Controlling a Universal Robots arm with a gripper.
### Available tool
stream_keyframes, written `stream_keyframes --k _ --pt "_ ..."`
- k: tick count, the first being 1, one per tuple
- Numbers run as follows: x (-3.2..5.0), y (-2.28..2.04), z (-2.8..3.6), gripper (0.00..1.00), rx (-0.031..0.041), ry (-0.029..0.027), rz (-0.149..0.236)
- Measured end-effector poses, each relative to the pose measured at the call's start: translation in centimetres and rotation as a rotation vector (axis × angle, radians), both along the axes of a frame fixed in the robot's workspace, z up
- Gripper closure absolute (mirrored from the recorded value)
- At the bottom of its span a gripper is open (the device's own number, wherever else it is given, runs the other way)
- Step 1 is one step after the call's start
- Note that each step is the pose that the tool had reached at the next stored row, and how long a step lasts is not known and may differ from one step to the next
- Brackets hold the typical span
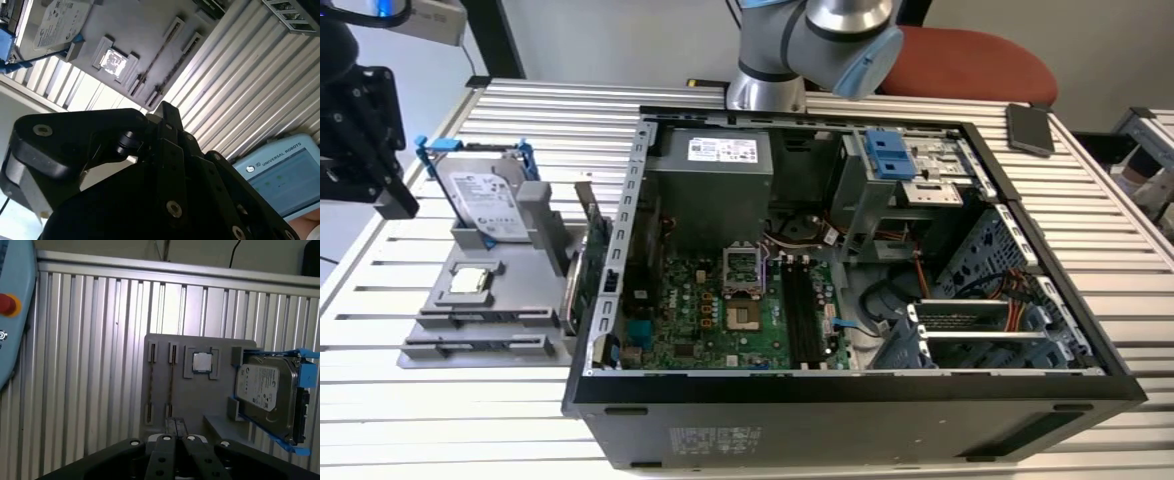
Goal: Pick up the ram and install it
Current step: 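Pick up the ram and move it above insertion slot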
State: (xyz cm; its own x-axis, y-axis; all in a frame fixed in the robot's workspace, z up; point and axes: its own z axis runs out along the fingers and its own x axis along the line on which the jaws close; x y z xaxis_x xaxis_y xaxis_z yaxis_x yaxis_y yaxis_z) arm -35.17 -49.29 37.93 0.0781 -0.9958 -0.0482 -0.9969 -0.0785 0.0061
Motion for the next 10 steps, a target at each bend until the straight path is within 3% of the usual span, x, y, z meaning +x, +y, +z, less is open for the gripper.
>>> stream_keyframes --k 3,10 --pt "-0.01 0.07 -0.02 1.00 -0.0003 0.0002 0.024" --pt "-0.01 0.07 -0.03 1.00 -0.0002 0.0002 0.029"
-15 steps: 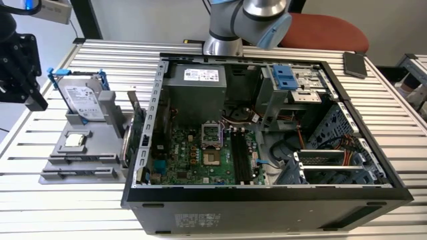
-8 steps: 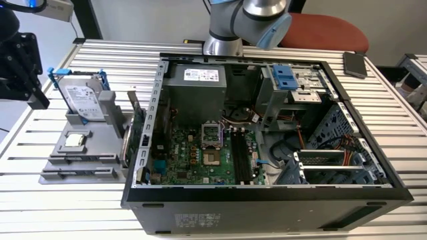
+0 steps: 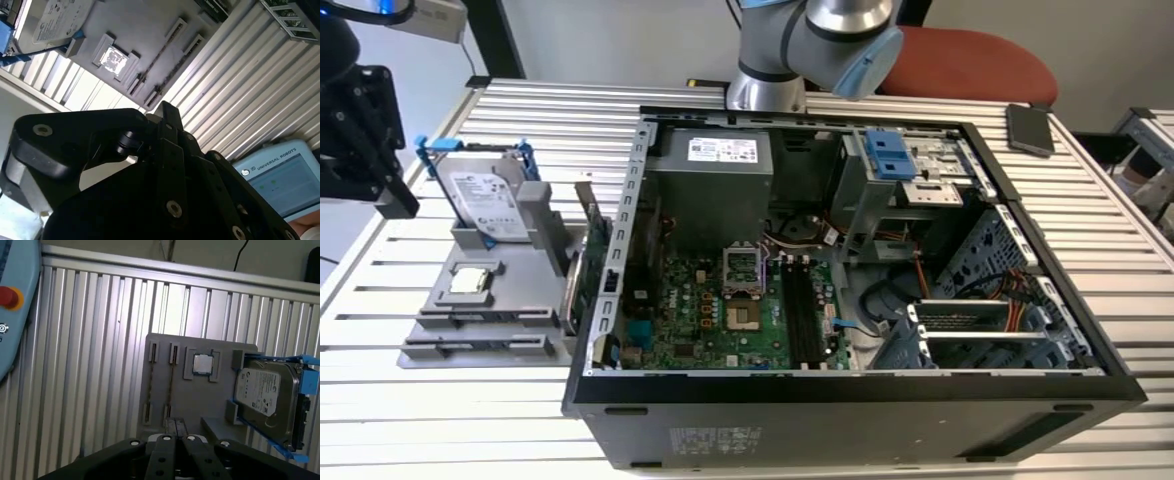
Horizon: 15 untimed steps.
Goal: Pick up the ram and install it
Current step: 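Pick up the ram and move it above insertion slot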
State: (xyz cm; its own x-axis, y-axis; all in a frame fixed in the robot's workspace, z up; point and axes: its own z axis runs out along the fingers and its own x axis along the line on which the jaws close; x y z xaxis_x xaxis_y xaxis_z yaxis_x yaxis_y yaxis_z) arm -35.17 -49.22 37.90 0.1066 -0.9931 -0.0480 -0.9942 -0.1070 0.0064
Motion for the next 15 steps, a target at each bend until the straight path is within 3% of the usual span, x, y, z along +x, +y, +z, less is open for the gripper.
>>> stream_keyframes --k 1,12,15 --pt "0.00 0.00 0.00 0.00 0.0000 0.0000 0.001" --pt "0.00 0.00 0.00 0.00 0.0000 0.0001 0.007" --pt "0.01 0.00 -0.23 0.00 -0.0005 0.0001 -0.013"
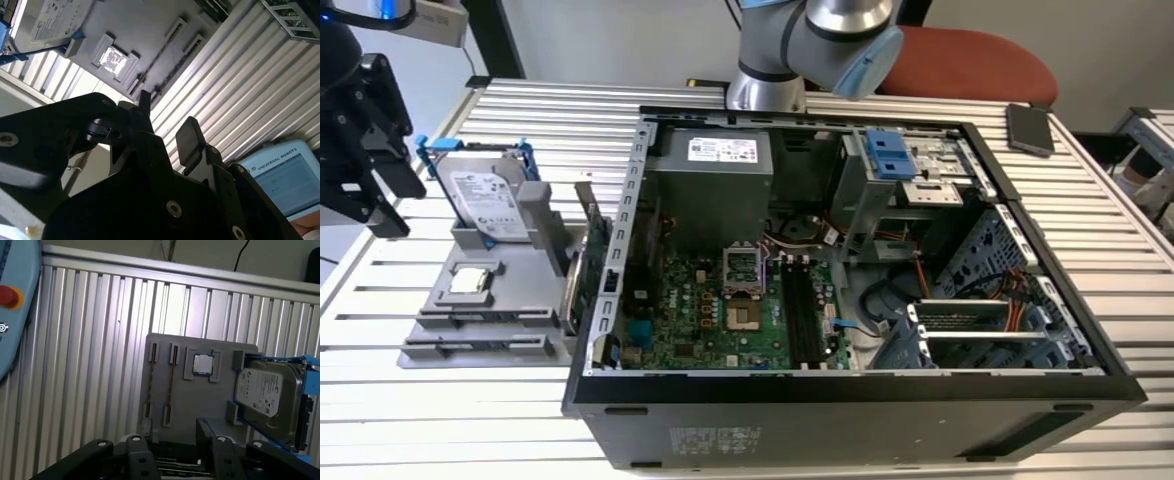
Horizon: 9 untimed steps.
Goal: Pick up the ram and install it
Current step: 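Pick up the ram and move it above insertion slot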
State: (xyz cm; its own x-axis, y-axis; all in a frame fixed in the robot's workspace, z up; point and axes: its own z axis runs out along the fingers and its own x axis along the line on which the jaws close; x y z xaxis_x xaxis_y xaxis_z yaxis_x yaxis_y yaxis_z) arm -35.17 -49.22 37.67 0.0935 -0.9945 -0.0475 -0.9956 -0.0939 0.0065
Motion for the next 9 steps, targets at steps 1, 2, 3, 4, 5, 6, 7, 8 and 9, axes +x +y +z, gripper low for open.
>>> stream_keyframes --k 1,2,3,4,5,6,7,8,9 --pt "0.00 0.00 -0.12 0.00 -0.0002 0.0000 -0.010" --pt "0.00 0.01 -0.24 0.00 -0.0003 0.0001 -0.019" --pt "0.00 0.01 -0.36 0.00 -0.0003 0.0000 -0.025" --pt "0.00 0.00 -0.50 0.00 -0.0003 0.0000 -0.027" --pt "0.00 0.00 -0.64 0.00 -0.0003 0.0000 -0.028" --pt "0.00 0.00 -0.80 0.00 -0.0002 -0.0001 -0.028" --pt "0.00 0.00 -0.98 0.00 -0.0002 -0.0005 -0.028" --pt "-0.01 0.01 -1.15 0.00 -0.0003 -0.0005 -0.028" --pt "0.00 0.00 -1.35 0.00 -0.0002 -0.0007 -0.028"
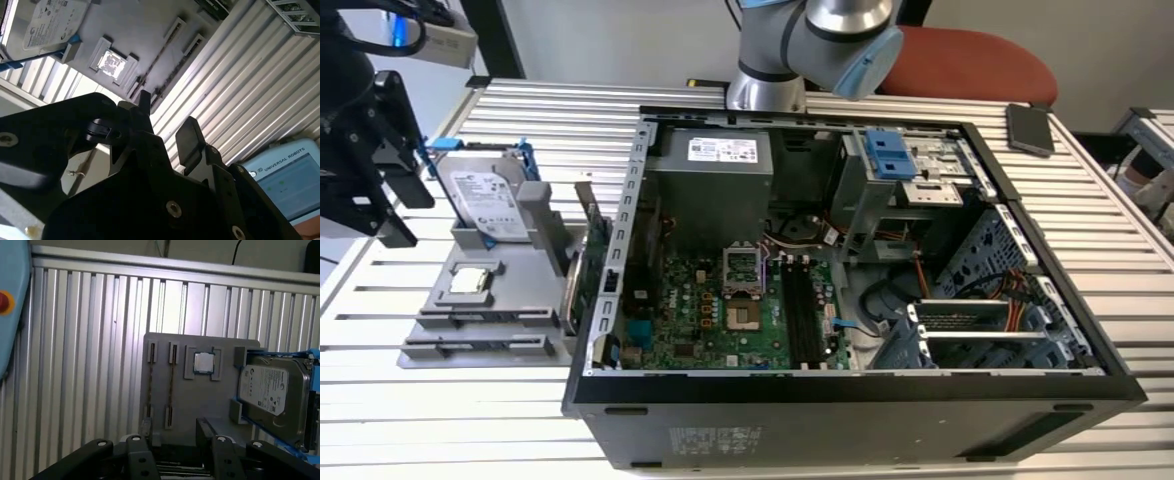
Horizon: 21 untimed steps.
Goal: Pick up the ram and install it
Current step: 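Pick up the ram and move it above insertion slot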
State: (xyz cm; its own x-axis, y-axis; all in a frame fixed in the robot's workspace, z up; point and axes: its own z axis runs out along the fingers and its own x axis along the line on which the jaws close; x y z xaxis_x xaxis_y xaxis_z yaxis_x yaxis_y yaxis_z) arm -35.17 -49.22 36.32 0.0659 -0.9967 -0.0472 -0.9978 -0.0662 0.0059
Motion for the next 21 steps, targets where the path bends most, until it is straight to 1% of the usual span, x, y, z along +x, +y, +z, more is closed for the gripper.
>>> stream_keyframes --k 21 --pt "0.02 0.00 -3.75 0.00 -0.0007 0.0000 0.000"
